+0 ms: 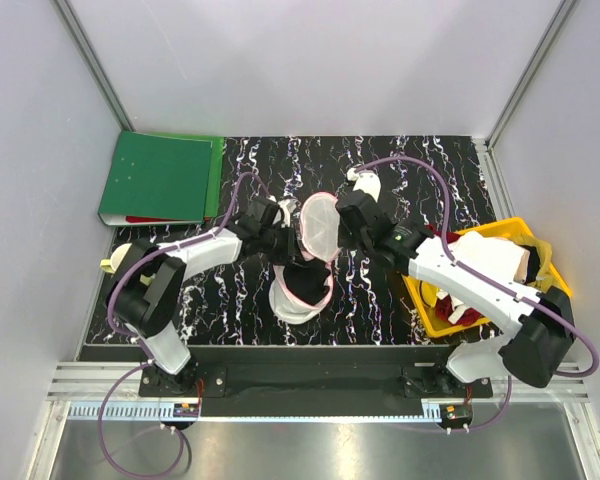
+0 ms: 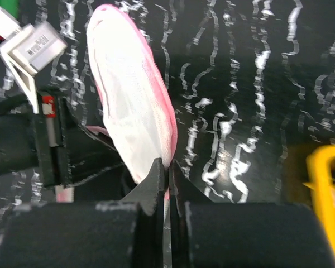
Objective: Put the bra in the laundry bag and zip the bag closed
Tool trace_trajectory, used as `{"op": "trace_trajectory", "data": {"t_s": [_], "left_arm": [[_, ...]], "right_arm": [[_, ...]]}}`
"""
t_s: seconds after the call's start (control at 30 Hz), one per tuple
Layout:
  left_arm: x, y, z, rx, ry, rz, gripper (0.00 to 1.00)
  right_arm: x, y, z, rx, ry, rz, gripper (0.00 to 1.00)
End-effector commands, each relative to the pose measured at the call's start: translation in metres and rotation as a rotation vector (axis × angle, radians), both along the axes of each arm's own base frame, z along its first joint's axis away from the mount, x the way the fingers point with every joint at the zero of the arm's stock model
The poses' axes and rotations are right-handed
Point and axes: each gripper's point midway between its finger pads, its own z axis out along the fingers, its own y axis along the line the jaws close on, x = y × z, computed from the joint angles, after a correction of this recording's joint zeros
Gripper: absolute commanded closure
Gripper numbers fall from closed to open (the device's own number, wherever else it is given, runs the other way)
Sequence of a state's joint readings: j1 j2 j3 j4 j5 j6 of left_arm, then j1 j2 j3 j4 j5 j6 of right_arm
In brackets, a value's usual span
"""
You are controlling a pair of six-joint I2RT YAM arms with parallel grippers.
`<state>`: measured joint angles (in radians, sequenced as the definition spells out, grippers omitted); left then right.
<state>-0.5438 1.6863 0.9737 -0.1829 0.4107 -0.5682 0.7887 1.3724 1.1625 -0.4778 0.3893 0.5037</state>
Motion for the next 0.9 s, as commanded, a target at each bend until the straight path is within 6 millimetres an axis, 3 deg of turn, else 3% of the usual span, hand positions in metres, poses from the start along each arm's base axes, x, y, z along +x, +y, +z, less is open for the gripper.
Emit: {"op": "trace_trajectory", "data": {"t_s": [0.0,0.07,0.2,0.27,0.33,0.43,0.6,0.67,0.7,0.87], "left_arm": [[0.017,0.001,0.007,0.037,-0.076,0.002,0.82],[0.017,0.003,0.013,0.047,-0.084,-0.001,0.81],[0.014,0.005,0.056,0.032,-0.171,0.009,0.6],[0.01,0.001,0.091,0.0,-0.227,-0.002,0.54],[-0.001,-0.009,0.117,-0.032,-0.261,-0.026,0.52],[-0.02,-0.026,0.127,-0.071,-0.247,-0.059,0.59],[-0.046,-0.049,0.108,-0.114,-0.184,-0.09,0.65],[-0.052,-0.054,0.087,-0.116,-0.13,-0.094,0.67],[-0.052,-0.062,0.088,-0.149,-0.127,-0.095,0.67],[-0.039,-0.061,0.042,-0.085,-0.07,-0.027,0.71]], "right_arm": [[-0.004,-0.031,0.049,-0.089,-0.104,-0.09,1.0],[-0.01,-0.033,0.056,-0.073,-0.114,-0.087,1.0],[-0.017,-0.031,0.045,-0.047,-0.082,-0.072,1.0],[-0.019,-0.029,0.047,-0.01,-0.087,-0.077,1.0],[-0.019,-0.029,0.047,0.004,-0.088,-0.085,1.0],[-0.02,-0.028,0.05,0.027,-0.088,-0.094,1.0],[-0.02,-0.029,0.054,0.047,-0.093,-0.113,1.0],[-0.021,-0.029,0.054,0.061,-0.086,-0.114,1.0],[-0.022,-0.028,0.055,0.074,-0.08,-0.121,1.0],[-0.027,-0.038,0.06,0.063,-0.063,-0.152,1.0]]}}
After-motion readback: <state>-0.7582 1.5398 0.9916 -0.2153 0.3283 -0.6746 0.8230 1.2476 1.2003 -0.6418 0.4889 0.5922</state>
